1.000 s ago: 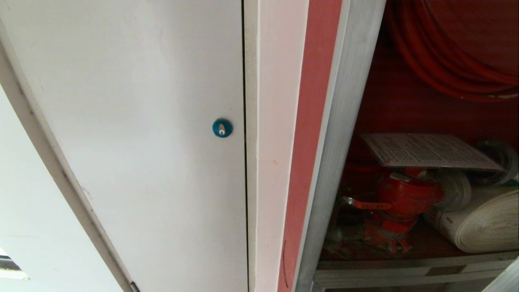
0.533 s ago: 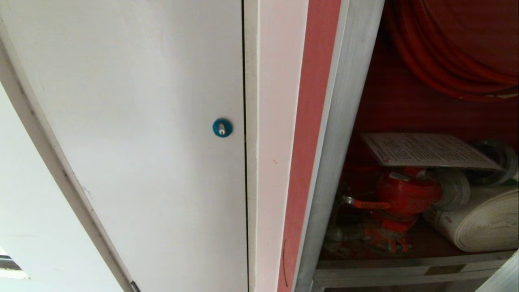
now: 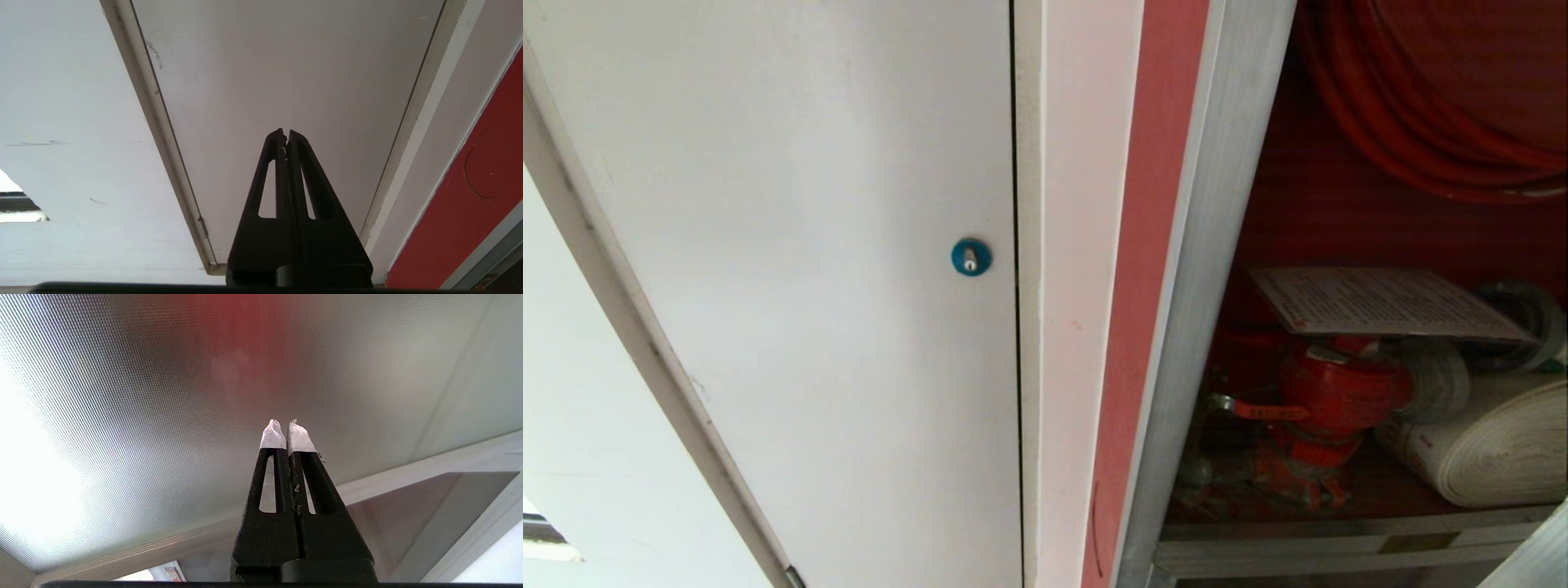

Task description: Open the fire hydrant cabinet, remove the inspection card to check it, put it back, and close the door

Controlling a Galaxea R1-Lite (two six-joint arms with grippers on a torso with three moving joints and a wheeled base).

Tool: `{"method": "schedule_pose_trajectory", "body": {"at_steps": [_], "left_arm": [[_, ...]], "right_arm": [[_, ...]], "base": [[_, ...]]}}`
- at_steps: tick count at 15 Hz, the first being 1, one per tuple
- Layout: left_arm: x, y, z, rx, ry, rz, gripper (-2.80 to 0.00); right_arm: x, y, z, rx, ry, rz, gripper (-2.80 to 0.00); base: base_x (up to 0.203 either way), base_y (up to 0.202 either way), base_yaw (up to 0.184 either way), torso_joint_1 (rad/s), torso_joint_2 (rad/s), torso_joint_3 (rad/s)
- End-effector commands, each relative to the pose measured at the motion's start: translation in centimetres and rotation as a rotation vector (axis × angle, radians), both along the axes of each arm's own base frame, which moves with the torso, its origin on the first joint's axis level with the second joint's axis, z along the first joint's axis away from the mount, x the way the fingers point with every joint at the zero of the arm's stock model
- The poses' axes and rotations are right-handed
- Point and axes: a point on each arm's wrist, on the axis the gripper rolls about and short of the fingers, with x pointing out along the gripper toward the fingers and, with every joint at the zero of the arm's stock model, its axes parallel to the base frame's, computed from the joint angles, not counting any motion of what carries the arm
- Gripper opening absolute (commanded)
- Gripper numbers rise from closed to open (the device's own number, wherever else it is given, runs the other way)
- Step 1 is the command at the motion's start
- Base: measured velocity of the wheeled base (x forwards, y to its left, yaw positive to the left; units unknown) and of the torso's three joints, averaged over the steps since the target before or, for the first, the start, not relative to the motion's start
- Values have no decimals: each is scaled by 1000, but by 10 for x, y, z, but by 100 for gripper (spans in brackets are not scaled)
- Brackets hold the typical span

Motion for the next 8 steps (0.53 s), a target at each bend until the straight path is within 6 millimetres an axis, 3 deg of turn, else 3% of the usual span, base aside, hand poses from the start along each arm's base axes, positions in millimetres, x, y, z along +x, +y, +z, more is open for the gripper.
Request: {"method": "schedule_pose_trajectory", "body": {"at_steps": [1,4,8], "left_arm": [[1,0,-2,0,9,0,-280],[1,0,-2,0,9,0,-280],[1,0,-2,0,9,0,-280]], "right_arm": [[-11,0,27,2,-51,7,-280],[-36,2,70,-1,-58,118,-280],[-56,9,131,-7,-12,421,-280]], "base": [[0,0,0,0,0,0],[0,0,0,0,0,0],[0,0,0,0,0,0]]}}
